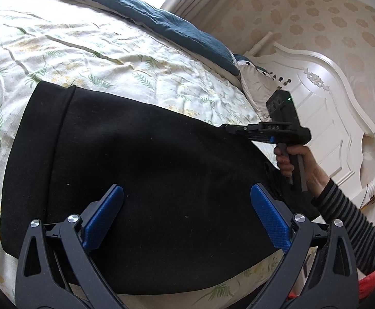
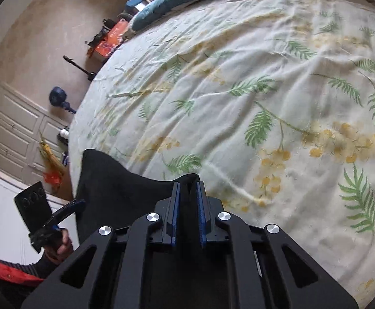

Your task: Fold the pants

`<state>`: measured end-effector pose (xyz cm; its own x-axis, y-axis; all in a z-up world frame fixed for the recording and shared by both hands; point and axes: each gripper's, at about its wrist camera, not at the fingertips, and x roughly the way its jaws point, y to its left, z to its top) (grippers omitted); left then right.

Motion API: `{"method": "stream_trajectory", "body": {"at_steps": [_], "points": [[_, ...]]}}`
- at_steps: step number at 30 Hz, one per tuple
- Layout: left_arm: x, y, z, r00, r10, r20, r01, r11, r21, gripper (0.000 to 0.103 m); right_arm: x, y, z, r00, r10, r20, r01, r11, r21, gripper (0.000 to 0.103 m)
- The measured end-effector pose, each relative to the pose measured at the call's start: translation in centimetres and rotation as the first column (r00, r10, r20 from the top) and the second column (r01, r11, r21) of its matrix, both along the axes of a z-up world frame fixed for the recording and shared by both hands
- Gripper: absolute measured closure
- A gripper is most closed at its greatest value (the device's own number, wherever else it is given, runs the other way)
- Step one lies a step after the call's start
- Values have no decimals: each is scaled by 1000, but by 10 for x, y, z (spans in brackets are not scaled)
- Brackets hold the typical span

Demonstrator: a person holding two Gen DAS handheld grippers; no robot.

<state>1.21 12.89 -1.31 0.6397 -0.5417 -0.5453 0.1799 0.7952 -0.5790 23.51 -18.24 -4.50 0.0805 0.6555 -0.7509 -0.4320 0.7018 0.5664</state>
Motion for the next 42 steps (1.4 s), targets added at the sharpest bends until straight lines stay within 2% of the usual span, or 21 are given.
{"method": "stream_trajectory", "body": {"at_steps": [6,9,12,14,15,17,19,22,24,25,26,30,32,34,36,42], "points": [[1,1,-1,1000,-11,-1,11,1000,-2,4,16,-12,-21,997,-18,-76,24,997,74,91],[2,-1,-1,1000,-15,-1,15,1000,16,4,11,-26,-18,994,-35,-99,46,992,115,87],[2,-2,-1,1000,-21,-1,21,999,26,4,2,-41,3,994,-99,-45,104,986,132,85],[3,-1,-2,1000,-26,-1,26,999,26,4,-10,-61,22,987,-160,-26,161,964,210,82],[3,-1,-2,1000,-27,-2,27,999,25,4,-23,-77,35,979,-206,-4,201,948,246,74],[4,-1,-2,1000,-24,-2,24,1000,20,4,-45,-99,49,964,-264,17,249,928,276,65],[3,-1,-2,1000,-23,0,23,1000,19,4,-76,-128,60,942,-334,15,313,897,311,64],[2,-3,-3,1000,-24,9,24,999,32,4,-122,-158,57,924,-380,-40,363,840,404,63],[1,-5,-3,1000,-24,15,24,999,47,4,-154,-165,45,917,-387,-99,388,799,459,62],[1,-5,-3,1000,-24,16,23,998,51,4,-164,-163,40,914,-389,-115,395,791,466,61],[1,-6,-2,1000,-23,16,23,998,54,4,-173,-163,35,910,-396,-123,405,791,459,58],[1,-5,-2,1000,-27,12,26,998,50,4,-200,-146,11,898,-425,-118,439,837,327,57],[1,-3,-1,1000,-28,9,28,999,43,4,-206,-139,8,893,-446,-59,443,848,292,57],[0,-2,1,1000,-25,3,24,999,32,4,-205,-133,9,889,-457,-35,449,853,266,56],[-2,2,6,1000,-26,-13,26,1000,11,4,-204,-131,11,887,-460,-34,451,850,274,45],[-24,49,32,999,23,28,-21,997,-73,4,-202,-118,11,891,-453,21,433,863,262,37]]}}
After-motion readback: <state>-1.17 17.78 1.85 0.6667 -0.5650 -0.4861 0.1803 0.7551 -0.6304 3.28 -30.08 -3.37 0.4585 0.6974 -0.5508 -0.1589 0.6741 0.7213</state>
